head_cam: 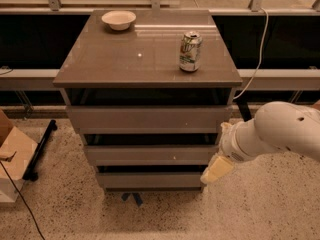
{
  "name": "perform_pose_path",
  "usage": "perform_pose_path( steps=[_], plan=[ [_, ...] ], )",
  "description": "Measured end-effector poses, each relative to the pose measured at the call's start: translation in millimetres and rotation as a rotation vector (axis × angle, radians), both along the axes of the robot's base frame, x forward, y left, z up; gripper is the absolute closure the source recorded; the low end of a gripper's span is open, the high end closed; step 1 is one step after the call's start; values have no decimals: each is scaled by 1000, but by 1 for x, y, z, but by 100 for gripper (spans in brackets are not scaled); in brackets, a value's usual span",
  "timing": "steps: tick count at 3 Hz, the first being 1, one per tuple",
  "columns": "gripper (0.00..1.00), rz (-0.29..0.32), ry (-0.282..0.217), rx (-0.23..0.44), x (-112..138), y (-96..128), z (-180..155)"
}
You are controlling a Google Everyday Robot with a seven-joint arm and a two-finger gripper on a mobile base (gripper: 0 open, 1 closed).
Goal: Open middle drawer
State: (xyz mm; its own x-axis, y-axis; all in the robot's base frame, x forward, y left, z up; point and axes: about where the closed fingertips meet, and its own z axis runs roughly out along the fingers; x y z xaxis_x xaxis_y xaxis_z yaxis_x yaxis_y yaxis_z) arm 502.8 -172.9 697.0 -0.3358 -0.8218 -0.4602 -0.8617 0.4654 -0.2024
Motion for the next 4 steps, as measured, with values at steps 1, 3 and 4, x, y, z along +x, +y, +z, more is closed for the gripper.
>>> perform_pose_path(
  steps=[1,3,4],
  plan=[
    [0,-19,0,25,7,5,-26],
    [0,0,1,155,43,28,-106],
    [0,6,18,209,60,33,-139]
  ],
)
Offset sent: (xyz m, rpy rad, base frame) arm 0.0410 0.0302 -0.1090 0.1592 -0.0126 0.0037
